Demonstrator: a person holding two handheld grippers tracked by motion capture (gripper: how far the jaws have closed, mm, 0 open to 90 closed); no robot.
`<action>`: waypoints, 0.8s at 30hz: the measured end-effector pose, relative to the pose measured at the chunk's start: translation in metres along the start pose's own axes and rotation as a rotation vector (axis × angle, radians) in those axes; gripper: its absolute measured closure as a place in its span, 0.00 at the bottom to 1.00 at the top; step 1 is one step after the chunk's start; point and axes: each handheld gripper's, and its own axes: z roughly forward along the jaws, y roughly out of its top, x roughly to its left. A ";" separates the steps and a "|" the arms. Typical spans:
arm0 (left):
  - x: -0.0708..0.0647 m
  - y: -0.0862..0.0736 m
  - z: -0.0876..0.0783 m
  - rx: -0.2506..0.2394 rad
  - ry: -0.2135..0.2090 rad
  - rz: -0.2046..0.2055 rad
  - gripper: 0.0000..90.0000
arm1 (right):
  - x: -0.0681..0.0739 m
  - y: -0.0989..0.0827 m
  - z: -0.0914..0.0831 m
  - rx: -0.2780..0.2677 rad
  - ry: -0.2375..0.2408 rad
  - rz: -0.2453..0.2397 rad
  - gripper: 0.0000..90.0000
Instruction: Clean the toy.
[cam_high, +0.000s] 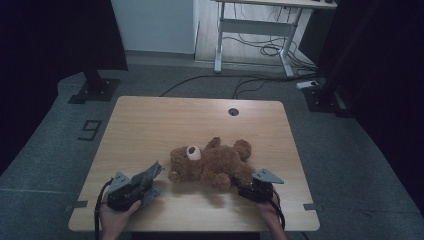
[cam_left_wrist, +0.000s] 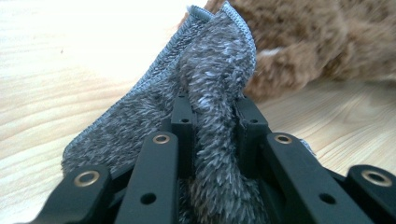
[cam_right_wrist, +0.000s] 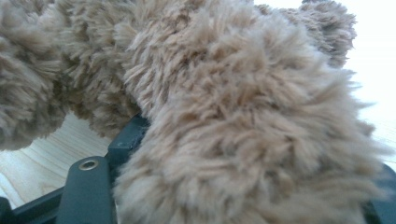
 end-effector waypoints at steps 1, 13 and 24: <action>-0.001 0.001 -0.001 -0.005 -0.002 0.002 0.82 | 0.000 0.000 -0.001 -0.002 0.000 0.000 0.36; -0.018 0.027 -0.010 -0.074 -0.048 0.035 0.82 | -0.005 0.002 -0.012 -0.028 -0.001 0.017 0.38; -0.050 0.061 0.007 -0.077 -0.118 0.114 0.82 | -0.008 0.004 -0.015 -0.053 0.031 0.021 0.50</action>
